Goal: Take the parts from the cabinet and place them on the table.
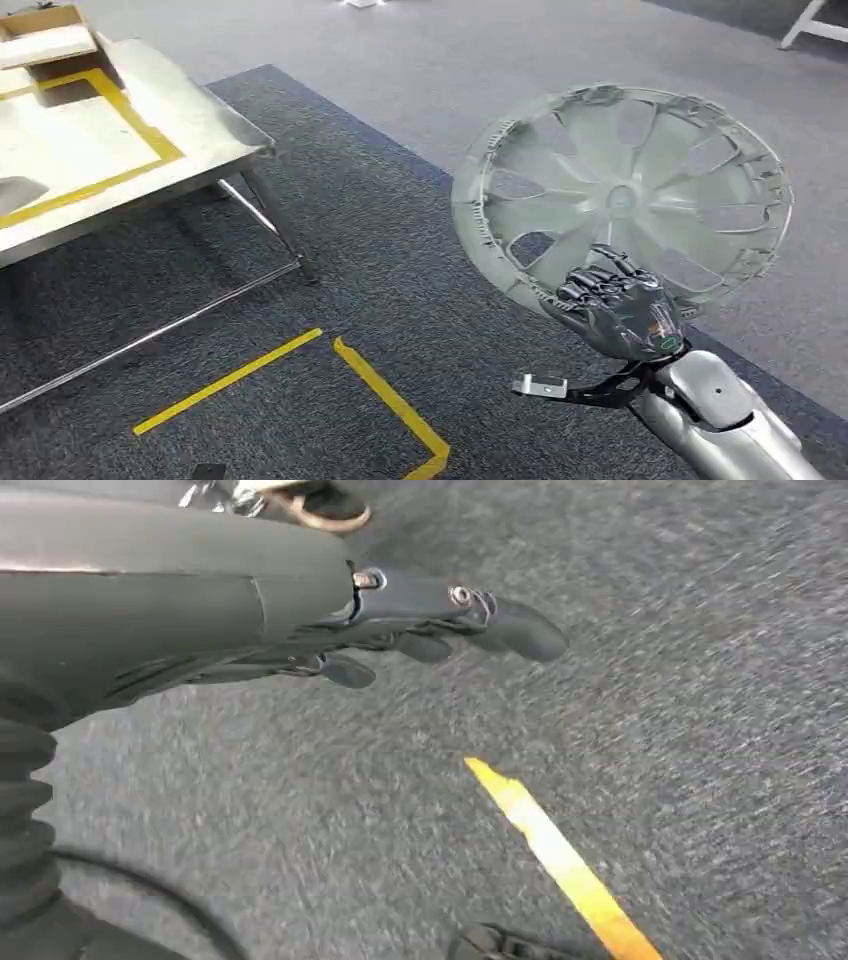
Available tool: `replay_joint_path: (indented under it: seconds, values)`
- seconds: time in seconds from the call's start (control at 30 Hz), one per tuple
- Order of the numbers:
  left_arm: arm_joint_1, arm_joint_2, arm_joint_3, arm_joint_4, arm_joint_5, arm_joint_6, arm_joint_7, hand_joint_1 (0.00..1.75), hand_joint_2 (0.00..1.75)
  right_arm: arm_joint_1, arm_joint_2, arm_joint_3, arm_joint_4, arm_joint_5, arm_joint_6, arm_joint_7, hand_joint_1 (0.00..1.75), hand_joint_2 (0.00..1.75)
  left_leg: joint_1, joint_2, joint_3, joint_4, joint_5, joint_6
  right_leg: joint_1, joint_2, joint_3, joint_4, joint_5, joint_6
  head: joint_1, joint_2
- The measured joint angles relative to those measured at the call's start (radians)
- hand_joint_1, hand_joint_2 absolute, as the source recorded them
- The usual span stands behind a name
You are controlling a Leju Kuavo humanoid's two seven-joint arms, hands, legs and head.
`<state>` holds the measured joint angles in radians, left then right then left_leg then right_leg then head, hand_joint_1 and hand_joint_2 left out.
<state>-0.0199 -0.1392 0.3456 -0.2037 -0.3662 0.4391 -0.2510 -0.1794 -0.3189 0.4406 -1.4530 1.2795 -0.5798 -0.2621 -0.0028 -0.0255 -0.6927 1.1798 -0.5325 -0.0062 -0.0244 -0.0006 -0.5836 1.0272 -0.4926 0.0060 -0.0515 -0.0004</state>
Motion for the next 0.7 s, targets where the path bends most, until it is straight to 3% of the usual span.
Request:
replay_joint_path:
  seconds: [0.03, 0.07, 0.1, 0.13, 0.2, 0.23, 0.27, 0.37, 0.4, 0.43, 0.47, 0.5, 0.57, 0.6, 0.63, 0.7]
  values:
    - [-0.001, -0.001, 0.002, 0.0, 0.0, 0.0, 0.0, 0.0, 1.75, 0.0, 0.0, 0.0, 0.0, 0.0, 0.001, 0.0, 1.75, 1.75, 0.003, 0.012, -0.041, 0.09, -0.037, -0.002, 0.002, -0.016, 0.001, 0.0, -0.002, -0.003, 0.0, 0.0]
    - [0.0, -0.002, 0.003, 0.0, 0.0, -0.001, 0.0, 0.0, 1.75, 0.0, 0.0, 0.0, 0.0, 0.0, 0.001, 0.0, 1.75, 1.75, 0.006, 0.016, -0.067, 0.147, -0.053, -0.004, 0.003, -0.029, 0.002, 0.0, -0.004, -0.004, -0.001, 0.0]
    - [0.001, -0.002, 0.003, 0.0, -0.001, -0.002, 0.0, 0.0, 1.75, 0.001, 0.0, 0.002, 0.0, 0.001, 0.002, -0.002, 1.75, 1.75, 0.007, 0.017, -0.073, 0.157, -0.044, -0.005, 0.003, -0.043, 0.004, 0.0, -0.006, -0.003, -0.001, 0.0]
    - [0.001, -0.002, 0.003, 0.0, -0.002, -0.003, 0.0, 0.0, 1.75, 0.001, 0.0, 0.003, 0.0, 0.001, 0.002, -0.003, 1.75, 1.75, 0.008, 0.018, -0.056, 0.125, -0.015, -0.005, 0.003, -0.056, 0.007, 0.0, -0.008, -0.003, -0.001, 0.0]
    - [0.001, -0.002, 0.004, 0.0, -0.002, -0.003, 0.0, 0.0, 1.75, 0.0, 0.0, 0.003, 0.0, 0.001, 0.002, -0.003, 1.75, 1.75, 0.005, 0.039, 0.023, -0.034, 0.071, 0.004, 0.005, -0.08, 0.019, 0.0, -0.015, 0.002, -0.001, 0.0]
    - [0.001, -0.001, 0.004, 0.0, -0.002, -0.003, 0.0, 0.0, 1.75, 0.0, 0.0, 0.003, 0.0, 0.001, 0.003, -0.004, 1.75, 1.75, -0.004, 0.091, 0.068, -0.125, 0.094, 0.015, 0.005, -0.094, 0.026, 0.0, -0.02, 0.007, -0.001, 0.0]
    - [-0.003, -0.001, 0.004, 0.0, -0.002, -0.005, 0.0, 0.0, 1.75, 0.0, 0.0, 0.003, 0.0, 0.0, 0.003, -0.005, 1.75, 1.75, -0.019, 0.112, 0.076, -0.141, 0.078, 0.02, 0.014, -0.106, 0.027, 0.001, -0.025, 0.014, -0.001, 0.0]
    - [0.001, -0.002, 0.005, 0.0, -0.002, -0.011, 0.0, 0.0, 1.75, -0.007, 0.0, 0.004, 0.0, -0.001, 0.006, -0.005, 1.75, 1.75, -0.019, 0.077, 0.067, -0.142, 0.079, 0.029, 0.014, -0.141, 0.034, -0.007, -0.028, 0.025, 0.002, 0.0]
    - [0.002, -0.002, 0.005, 0.0, -0.002, -0.011, 0.001, 0.0, 1.75, -0.01, 0.003, 0.007, 0.0, -0.001, 0.007, -0.006, 1.75, 1.75, -0.015, 0.062, 0.072, -0.153, 0.084, 0.036, 0.015, -0.153, 0.042, -0.009, -0.032, 0.033, 0.0, 0.0]
    - [0.004, -0.004, 0.005, 0.0, -0.001, -0.013, 0.001, 0.0, 1.75, -0.012, 0.002, 0.007, 0.0, -0.002, 0.009, -0.006, 1.75, 1.75, -0.007, 0.049, 0.08, -0.161, 0.09, 0.043, 0.009, -0.098, 0.031, 0.007, -0.048, 0.039, 0.004, 0.0]
    - [0.001, -0.002, 0.006, 0.0, 0.001, -0.016, 0.003, 0.0, 1.75, -0.012, 0.002, 0.007, 0.0, -0.003, 0.01, -0.006, 1.75, 1.75, -0.003, 0.041, 0.079, -0.162, 0.091, 0.048, 0.008, -0.053, 0.012, 0.046, -0.072, 0.038, 0.007, 0.0]
    - [-0.004, 0.0, 0.008, 0.0, 0.005, -0.019, 0.005, 0.0, 1.75, -0.012, 0.002, 0.007, 0.002, -0.005, 0.014, -0.007, 1.75, 1.75, -0.002, 0.027, 0.078, -0.162, 0.09, 0.05, 0.007, -0.022, -0.026, 0.122, -0.107, 0.039, 0.012, 0.0]
    - [-0.004, -0.003, 0.013, 0.0, 0.007, -0.026, 0.011, 0.0, 1.75, -0.01, 0.001, 0.009, 0.006, -0.005, 0.018, -0.009, 1.75, 1.75, -0.003, -0.002, 0.079, -0.161, 0.089, 0.051, 0.007, -0.004, -0.113, 0.276, -0.159, 0.043, 0.013, 0.0]
    - [-0.004, -0.004, 0.014, 0.0, 0.007, -0.028, 0.015, 0.0, 1.75, -0.008, 0.001, 0.01, 0.007, -0.006, 0.019, -0.009, 1.75, 1.75, -0.003, -0.018, 0.08, -0.16, 0.089, 0.051, 0.006, -0.003, -0.136, 0.301, -0.151, 0.043, 0.015, 0.0]
    - [-0.003, -0.004, 0.015, 0.0, 0.008, -0.028, 0.016, 0.0, 1.75, -0.007, 0.001, 0.011, 0.008, -0.005, 0.019, -0.011, 1.75, 1.75, -0.002, -0.031, 0.081, -0.16, 0.089, 0.051, 0.006, -0.003, -0.134, 0.277, -0.12, 0.042, 0.013, 0.0]
    - [-0.003, -0.005, 0.015, 0.0, 0.007, -0.027, 0.018, 0.0, 1.75, -0.008, 0.001, 0.01, 0.008, -0.008, 0.019, -0.011, 1.75, 1.75, 0.001, -0.062, 0.084, -0.156, 0.086, 0.047, 0.002, 0.01, -0.075, 0.124, -0.016, 0.041, 0.013, 0.0]
